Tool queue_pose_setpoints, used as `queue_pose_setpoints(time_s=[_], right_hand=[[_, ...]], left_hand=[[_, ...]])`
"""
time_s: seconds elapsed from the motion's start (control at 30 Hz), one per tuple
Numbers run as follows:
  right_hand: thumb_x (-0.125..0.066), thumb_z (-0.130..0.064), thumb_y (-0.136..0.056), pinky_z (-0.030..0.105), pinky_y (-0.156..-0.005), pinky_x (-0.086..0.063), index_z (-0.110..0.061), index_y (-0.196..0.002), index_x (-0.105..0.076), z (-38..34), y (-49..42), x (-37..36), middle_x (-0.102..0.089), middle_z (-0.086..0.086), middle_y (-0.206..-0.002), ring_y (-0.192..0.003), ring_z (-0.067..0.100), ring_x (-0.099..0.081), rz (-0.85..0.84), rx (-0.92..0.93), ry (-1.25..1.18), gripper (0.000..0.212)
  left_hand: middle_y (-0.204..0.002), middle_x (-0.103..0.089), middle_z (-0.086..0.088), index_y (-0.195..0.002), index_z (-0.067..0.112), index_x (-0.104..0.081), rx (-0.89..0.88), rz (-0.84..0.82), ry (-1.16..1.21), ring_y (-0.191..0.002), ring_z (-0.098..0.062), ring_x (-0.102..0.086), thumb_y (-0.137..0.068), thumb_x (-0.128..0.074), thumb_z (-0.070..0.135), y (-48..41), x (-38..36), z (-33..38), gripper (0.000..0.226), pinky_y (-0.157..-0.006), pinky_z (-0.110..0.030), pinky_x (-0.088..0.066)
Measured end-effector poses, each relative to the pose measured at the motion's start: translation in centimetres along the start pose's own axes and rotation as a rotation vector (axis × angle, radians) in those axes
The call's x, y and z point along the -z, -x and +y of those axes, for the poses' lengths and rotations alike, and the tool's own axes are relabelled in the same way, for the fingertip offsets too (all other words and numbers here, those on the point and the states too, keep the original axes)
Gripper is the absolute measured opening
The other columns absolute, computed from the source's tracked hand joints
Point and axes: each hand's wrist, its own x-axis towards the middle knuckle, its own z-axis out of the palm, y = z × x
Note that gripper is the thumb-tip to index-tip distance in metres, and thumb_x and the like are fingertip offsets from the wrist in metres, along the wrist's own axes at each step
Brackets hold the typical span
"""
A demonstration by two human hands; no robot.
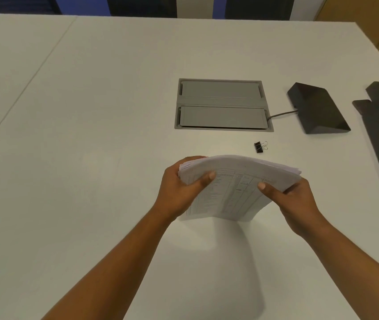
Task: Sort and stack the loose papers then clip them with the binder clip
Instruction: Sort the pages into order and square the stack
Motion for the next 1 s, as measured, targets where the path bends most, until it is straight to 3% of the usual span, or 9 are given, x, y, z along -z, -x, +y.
queue_pose_setpoints(time_s=[0.07, 0.17, 0.27, 0.4, 0.5, 0.67, 0.8, 1.0], right_hand=[[-0.078, -0.022, -0.074, 0.038, -0.087, -0.056, -0.033, -0.110, -0.071, 1.1, 0.0, -0.1, -0.074, 0.004, -0.113, -0.110, 0.025, -0.067, -0.028, -0.021, 0.006, 0.038], [-0.077, -0.022, -0.075, 0.046, -0.092, -0.055, -0.043, -0.110, -0.067, 3.1, 0.1, -0.5, -0.072, -0.003, -0.117, -0.111, 0.018, -0.066, -0.035, -0.060, 0.056, 0.042], [-0.076, -0.021, -0.078, 0.039, -0.090, -0.057, -0.055, -0.104, -0.064, 4.9, -0.3, -1.1, -0.071, -0.013, -0.112, -0.107, 0.007, -0.066, -0.038, -0.078, 0.137, 0.044], [-0.071, -0.017, -0.084, 0.034, -0.090, -0.057, -0.041, -0.108, -0.064, 5.5, -1.0, -1.5, -0.073, -0.012, -0.109, -0.104, 0.004, -0.067, 0.017, -0.064, 0.125, 0.034], [-0.072, -0.021, -0.079, 0.022, -0.083, -0.057, -0.035, -0.112, -0.063, 4.4, -1.7, -1.4, -0.072, -0.017, -0.109, -0.103, 0.003, -0.067, 0.030, 0.019, 0.109, 0.037], [-0.074, -0.017, -0.071, 0.017, -0.075, -0.055, -0.034, -0.109, -0.063, 2.7, -2.4, -1.1, -0.074, -0.021, -0.100, -0.099, 0.003, -0.069, -0.001, 0.090, 0.085, 0.043], [-0.075, -0.018, -0.070, 0.022, -0.078, -0.056, -0.036, -0.100, -0.073, 2.5, -3.1, -0.4, -0.076, -0.013, -0.100, -0.099, 0.010, -0.070, -0.014, 0.100, 0.039, 0.035], [-0.081, -0.019, -0.074, 0.042, -0.090, -0.055, -0.030, -0.115, -0.067, 6.3, -4.0, -1.4, -0.072, 0.002, -0.117, -0.112, 0.025, -0.065, -0.008, -0.045, -0.046, 0.045]], left_hand=[[-0.108, -0.074, 0.003, -0.116, 0.025, -0.070, 0.086, -0.041, -0.019, -0.100, -0.017, -0.071, -0.083, -0.077, 0.026, 0.1, 0.0, -1.3, 0.033, -0.082, -0.038, -0.062], [-0.113, -0.073, -0.002, -0.118, 0.026, -0.067, 0.158, -0.056, -0.058, -0.104, -0.020, -0.069, -0.086, -0.074, 0.027, 0.1, -0.1, -3.2, 0.032, -0.087, -0.044, -0.061], [-0.109, -0.073, 0.002, -0.106, 0.036, -0.067, 0.191, -0.029, -0.048, -0.102, -0.020, -0.070, -0.087, -0.073, 0.026, 0.0, -0.5, -4.2, 0.023, -0.084, -0.037, -0.062], [-0.093, -0.075, 0.013, -0.093, 0.049, -0.070, 0.123, 0.039, -0.017, -0.096, -0.014, -0.071, -0.087, -0.072, 0.022, -0.1, -0.7, -4.5, 0.028, -0.078, -0.029, -0.062], [-0.096, -0.073, 0.026, -0.095, 0.063, -0.065, 0.009, 0.076, 0.025, -0.097, -0.002, -0.069, -0.084, -0.075, 0.015, -0.4, -0.7, -4.0, 0.051, -0.076, -0.023, -0.060], [-0.118, -0.067, 0.019, -0.109, 0.058, -0.062, -0.123, 0.081, -0.009, -0.114, -0.009, -0.062, -0.070, -0.083, 0.022, -0.6, -0.5, -3.3, 0.057, -0.081, -0.018, -0.057], [-0.108, -0.069, 0.036, -0.103, 0.050, -0.070, -0.169, 0.027, 0.006, -0.107, 0.000, -0.066, -0.073, -0.082, 0.027, -1.5, 0.4, -2.1, 0.040, -0.076, -0.013, -0.055], [-0.097, -0.071, 0.029, -0.097, 0.068, -0.062, -0.010, -0.068, -0.054, -0.095, 0.001, -0.068, -0.082, -0.078, 0.020, -2.8, -0.4, -3.5, 0.053, -0.082, -0.041, -0.062]])
